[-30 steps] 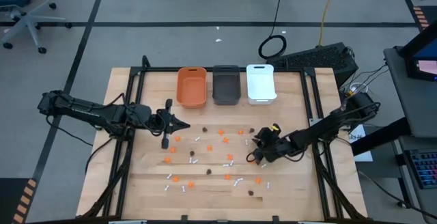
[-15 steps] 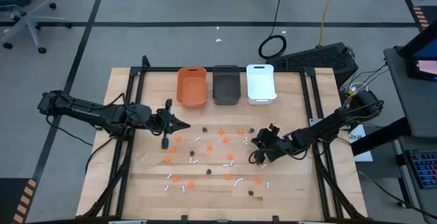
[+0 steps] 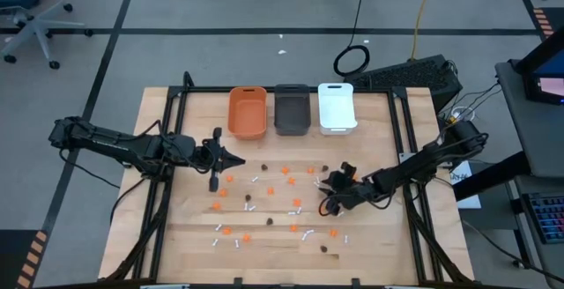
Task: Sort Halloween decoration
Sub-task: Put the white bone toy into the white bin
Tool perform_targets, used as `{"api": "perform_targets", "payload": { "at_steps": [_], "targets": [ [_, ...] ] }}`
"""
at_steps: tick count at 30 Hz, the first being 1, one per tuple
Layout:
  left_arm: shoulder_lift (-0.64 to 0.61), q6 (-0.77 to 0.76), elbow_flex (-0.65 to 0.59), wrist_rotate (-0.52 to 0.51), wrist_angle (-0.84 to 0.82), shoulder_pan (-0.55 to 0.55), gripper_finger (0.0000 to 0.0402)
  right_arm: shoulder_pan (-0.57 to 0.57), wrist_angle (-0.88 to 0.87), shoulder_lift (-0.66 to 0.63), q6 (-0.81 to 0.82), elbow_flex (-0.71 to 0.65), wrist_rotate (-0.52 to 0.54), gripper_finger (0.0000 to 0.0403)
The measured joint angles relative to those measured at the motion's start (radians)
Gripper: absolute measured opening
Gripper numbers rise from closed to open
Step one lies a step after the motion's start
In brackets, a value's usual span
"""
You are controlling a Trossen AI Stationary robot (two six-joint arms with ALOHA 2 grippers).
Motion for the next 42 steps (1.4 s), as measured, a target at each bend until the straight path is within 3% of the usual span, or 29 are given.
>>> {"api": "perform_targets", "payload": {
  "at_steps": [11,24,42],
  "targets": [
    [0.0,-0.002,0.0,-0.008,0.0,0.0,0.0,-0.012,0.109,0.122,0.011,0.001,0.015,0.0117],
    [0.0,-0.004,0.0,-0.008,0.0,0.0,0.0,-0.013,0.151,0.131,-0.008,0.001,0.001,0.0112],
    [0.0,-0.002,0.0,-0.008,-0.001,0.0,0.0,-0.018,0.066,0.129,-0.035,0.003,-0.012,0.0006]
  ]
}}
